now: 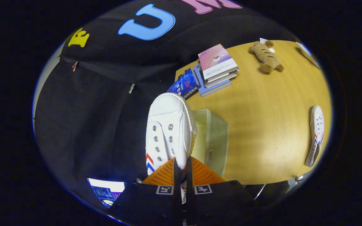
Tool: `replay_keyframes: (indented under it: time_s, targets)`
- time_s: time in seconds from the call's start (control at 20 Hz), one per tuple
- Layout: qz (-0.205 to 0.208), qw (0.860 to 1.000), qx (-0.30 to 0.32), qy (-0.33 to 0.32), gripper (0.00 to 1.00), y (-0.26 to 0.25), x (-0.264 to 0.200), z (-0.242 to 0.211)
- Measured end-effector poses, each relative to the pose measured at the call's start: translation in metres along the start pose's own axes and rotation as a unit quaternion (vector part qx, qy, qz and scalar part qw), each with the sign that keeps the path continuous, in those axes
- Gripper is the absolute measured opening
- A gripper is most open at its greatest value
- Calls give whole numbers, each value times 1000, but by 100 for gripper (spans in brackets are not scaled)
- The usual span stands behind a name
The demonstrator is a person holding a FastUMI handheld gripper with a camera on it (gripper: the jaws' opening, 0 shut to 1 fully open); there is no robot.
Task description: Open the storage box then place both shoes into the box .Put the left shoe in first, then the right shoe, with the right side of both shoes facing outward in a uniform manner.
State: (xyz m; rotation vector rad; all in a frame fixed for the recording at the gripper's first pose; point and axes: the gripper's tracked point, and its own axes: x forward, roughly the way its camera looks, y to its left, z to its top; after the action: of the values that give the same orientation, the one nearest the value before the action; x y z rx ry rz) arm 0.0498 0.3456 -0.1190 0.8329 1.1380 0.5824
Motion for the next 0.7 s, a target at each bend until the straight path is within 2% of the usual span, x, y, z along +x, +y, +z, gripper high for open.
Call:
replay_keyframes:
  time_s: [0.2,0.5,0.7]
  targets:
    - [-53,998,2,24,9,11,51,-20]
    - [-129,989,40,53,9,-10,137,-34]
    - [-175,982,42,65,9,-26,180,-40]
